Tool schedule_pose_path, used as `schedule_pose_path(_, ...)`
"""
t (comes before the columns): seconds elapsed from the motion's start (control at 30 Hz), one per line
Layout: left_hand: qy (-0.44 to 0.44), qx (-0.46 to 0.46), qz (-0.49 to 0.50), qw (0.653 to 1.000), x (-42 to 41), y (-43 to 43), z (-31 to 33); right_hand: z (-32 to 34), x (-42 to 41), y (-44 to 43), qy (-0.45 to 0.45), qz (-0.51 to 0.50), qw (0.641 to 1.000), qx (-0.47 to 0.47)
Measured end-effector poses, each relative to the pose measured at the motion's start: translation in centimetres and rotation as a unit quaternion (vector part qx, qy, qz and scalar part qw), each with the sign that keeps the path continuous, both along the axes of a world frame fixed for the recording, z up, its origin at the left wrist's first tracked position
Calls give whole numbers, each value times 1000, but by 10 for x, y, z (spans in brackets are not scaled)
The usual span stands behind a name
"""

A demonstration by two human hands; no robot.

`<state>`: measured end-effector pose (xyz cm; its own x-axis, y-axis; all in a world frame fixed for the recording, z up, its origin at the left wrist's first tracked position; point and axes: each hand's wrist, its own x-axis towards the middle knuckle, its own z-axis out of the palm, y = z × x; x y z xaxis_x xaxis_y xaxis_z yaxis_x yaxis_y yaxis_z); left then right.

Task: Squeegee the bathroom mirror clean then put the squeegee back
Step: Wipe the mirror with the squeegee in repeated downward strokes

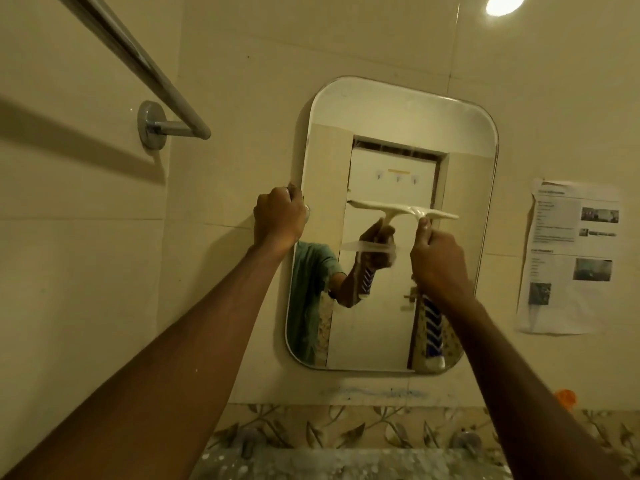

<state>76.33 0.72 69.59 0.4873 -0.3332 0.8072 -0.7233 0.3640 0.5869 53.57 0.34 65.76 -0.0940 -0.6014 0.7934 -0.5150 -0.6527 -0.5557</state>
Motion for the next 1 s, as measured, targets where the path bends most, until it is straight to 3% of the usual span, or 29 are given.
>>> schedule_pose_path(0.17,-6,9,18,1000,-1,1,-33,-91,8,2,12,-46,999,13)
schedule_pose_path(0.3,10,19,21,1000,-4,5,-40,-143,10,21,14,-36,996,81)
schedule_pose_path(0.43,17,26,18,999,-5,10,-39,-125,5,24,9,-15,995,99)
schedule_pose_path(0.63,15,10,5,1000,-6,11,-41,-68,-3,8,3,-34,999,16)
schedule_pose_path(0.9,12,-5,4,1000,-6,10,-43,-191,12,21,-10,-33,996,83)
schedule_pose_path(1.0,1,1,11,1000,-8,10,-44,-203,9,26,-1,-32,994,105)
